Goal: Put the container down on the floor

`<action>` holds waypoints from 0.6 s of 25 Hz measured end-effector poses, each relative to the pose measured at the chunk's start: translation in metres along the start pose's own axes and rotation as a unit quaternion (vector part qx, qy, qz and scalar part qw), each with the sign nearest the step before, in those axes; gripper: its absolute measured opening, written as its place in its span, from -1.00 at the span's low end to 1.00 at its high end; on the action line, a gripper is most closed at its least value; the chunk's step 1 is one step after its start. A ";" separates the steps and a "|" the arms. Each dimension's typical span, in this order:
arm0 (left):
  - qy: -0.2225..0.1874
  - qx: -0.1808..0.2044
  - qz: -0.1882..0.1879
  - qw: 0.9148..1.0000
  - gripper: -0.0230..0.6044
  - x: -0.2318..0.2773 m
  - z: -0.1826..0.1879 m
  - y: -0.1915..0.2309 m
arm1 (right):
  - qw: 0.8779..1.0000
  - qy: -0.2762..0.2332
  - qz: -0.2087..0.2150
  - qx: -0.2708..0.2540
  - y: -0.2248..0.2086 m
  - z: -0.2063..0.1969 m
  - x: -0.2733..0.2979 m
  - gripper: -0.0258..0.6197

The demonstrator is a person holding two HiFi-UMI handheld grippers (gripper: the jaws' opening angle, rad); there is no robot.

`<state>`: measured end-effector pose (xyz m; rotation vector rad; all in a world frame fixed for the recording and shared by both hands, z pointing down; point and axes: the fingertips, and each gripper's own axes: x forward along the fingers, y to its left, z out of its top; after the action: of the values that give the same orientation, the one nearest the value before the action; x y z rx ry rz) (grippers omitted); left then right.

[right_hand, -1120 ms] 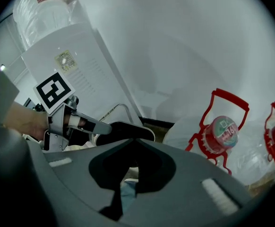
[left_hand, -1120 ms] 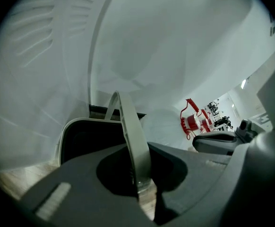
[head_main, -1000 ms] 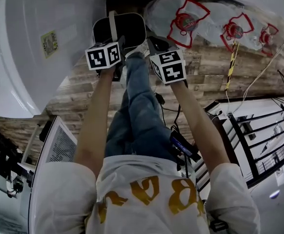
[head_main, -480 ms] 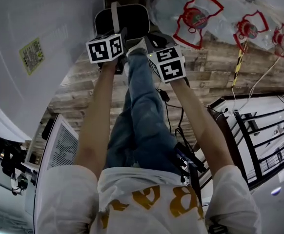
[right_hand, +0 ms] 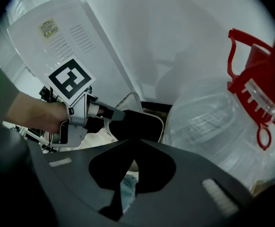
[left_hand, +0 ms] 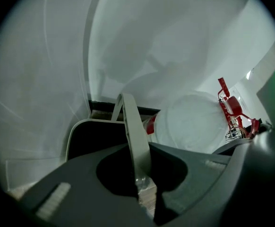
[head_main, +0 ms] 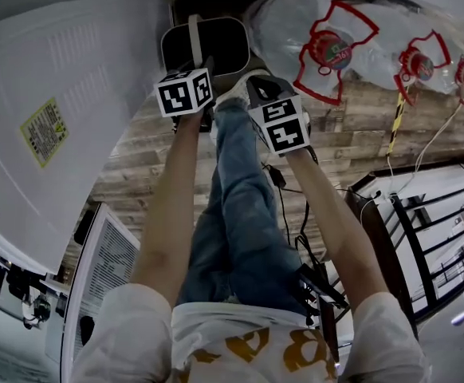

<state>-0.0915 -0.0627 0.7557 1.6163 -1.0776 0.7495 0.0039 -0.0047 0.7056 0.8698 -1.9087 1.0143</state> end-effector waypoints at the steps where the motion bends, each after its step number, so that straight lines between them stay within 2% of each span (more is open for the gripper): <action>1: -0.002 0.001 0.003 1.000 -0.82 0.003 0.002 0.002 | 1.000 0.003 0.002 -0.003 0.001 0.000 0.002 -0.83; 15: -0.026 -0.011 0.042 0.999 -0.82 0.035 0.010 0.027 | 1.000 -0.002 0.009 -0.021 -0.002 0.011 0.013 -0.83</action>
<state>-0.1020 -0.0850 0.7942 1.5859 -1.1938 0.7523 -0.0034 -0.0178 0.7138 0.8314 -1.9374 0.9796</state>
